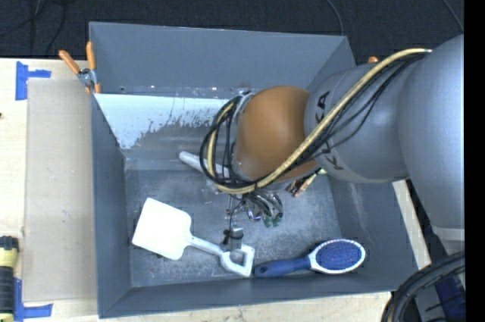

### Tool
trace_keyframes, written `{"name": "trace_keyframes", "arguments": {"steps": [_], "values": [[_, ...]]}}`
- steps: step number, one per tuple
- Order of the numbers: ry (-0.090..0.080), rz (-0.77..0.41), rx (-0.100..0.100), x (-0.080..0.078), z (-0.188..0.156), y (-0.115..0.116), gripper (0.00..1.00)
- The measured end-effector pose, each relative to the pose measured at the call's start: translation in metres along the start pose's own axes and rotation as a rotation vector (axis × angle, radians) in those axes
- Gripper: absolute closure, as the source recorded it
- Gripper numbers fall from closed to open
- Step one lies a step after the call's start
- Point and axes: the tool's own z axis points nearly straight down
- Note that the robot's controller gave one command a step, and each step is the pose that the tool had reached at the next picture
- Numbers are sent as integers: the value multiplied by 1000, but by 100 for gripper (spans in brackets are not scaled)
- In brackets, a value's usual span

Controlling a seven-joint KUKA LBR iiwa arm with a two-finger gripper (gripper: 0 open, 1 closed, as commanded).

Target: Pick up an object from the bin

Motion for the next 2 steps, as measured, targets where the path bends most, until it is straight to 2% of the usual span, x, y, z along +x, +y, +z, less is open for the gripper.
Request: {"name": "trace_keyframes", "arguments": {"steps": [1,2], "values": [[6,8,3,14,11,29,0],[-1,-175,-3,-14,19,53,0]]}}
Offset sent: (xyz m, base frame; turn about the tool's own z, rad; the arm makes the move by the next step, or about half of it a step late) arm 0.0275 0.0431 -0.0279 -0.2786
